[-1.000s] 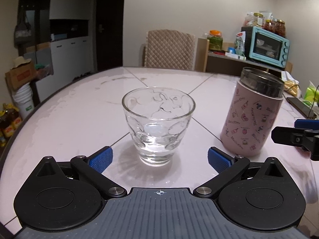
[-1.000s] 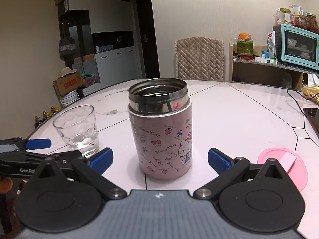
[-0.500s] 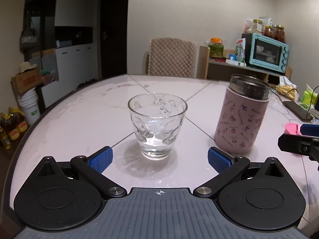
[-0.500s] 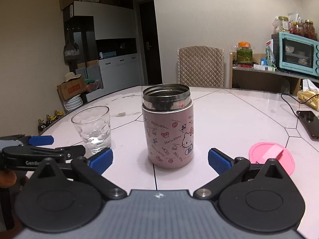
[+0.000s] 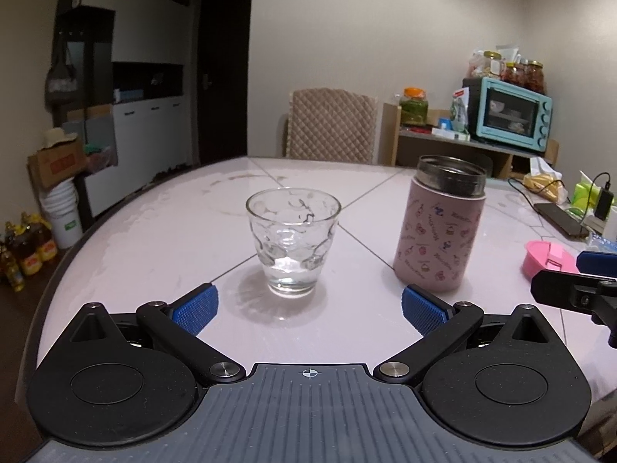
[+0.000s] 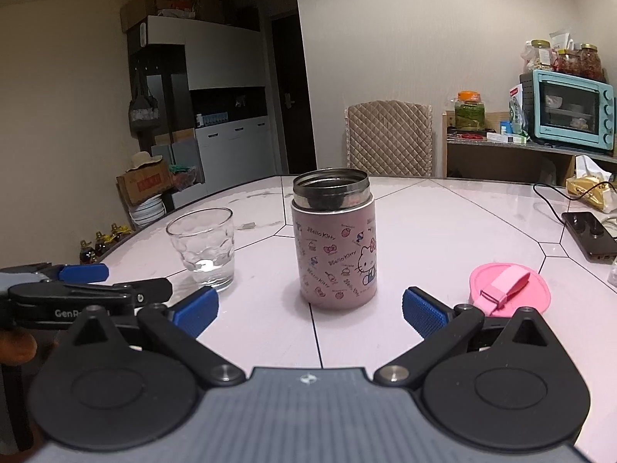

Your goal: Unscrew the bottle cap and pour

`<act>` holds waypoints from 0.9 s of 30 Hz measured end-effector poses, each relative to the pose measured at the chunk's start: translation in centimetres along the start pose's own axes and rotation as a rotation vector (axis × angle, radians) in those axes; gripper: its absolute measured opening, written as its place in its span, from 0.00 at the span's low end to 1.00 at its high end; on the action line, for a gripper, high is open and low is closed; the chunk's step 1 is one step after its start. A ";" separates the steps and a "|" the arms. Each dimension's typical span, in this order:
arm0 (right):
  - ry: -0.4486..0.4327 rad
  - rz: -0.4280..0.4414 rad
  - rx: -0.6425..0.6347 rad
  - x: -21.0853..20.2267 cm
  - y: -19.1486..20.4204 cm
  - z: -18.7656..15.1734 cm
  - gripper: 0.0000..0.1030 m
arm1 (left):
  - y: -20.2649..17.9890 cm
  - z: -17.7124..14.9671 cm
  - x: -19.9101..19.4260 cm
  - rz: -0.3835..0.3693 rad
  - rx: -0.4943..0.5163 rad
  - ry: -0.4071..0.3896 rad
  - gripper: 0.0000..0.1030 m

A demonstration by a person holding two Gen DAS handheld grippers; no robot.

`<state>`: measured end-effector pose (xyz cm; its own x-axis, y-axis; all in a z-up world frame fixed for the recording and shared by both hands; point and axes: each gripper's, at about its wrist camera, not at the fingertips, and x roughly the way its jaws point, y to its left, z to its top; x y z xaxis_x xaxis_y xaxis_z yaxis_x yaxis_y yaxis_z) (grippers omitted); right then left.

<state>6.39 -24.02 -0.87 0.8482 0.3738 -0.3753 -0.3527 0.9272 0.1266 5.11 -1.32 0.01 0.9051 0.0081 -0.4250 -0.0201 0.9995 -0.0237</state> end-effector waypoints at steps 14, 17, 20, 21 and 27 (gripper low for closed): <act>-0.020 -0.007 -0.014 -2.3 1.1 -0.7 1.00 | -0.2 -1.2 -2.7 -0.007 0.006 -0.018 1.00; -0.022 -0.006 -0.015 -2.6 1.2 -0.7 1.00 | -0.2 -1.1 -2.9 -0.007 0.006 -0.021 1.00; -0.026 -0.004 -0.014 -2.9 1.2 -0.8 1.00 | -0.3 -1.1 -3.2 -0.007 0.008 -0.025 1.00; -0.028 -0.005 -0.012 -3.0 1.2 -0.9 1.00 | -0.3 -1.2 -3.3 -0.008 0.009 -0.025 1.00; -0.034 -0.015 -0.010 -4.1 1.0 -1.4 1.00 | -1.1 -1.4 -3.9 -0.017 0.018 -0.030 1.00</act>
<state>2.04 -24.67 -0.54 0.8662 0.3610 -0.3456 -0.3437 0.9323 0.1124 1.01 -2.49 0.44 0.9176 -0.0080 -0.3974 0.0026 0.9999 -0.0140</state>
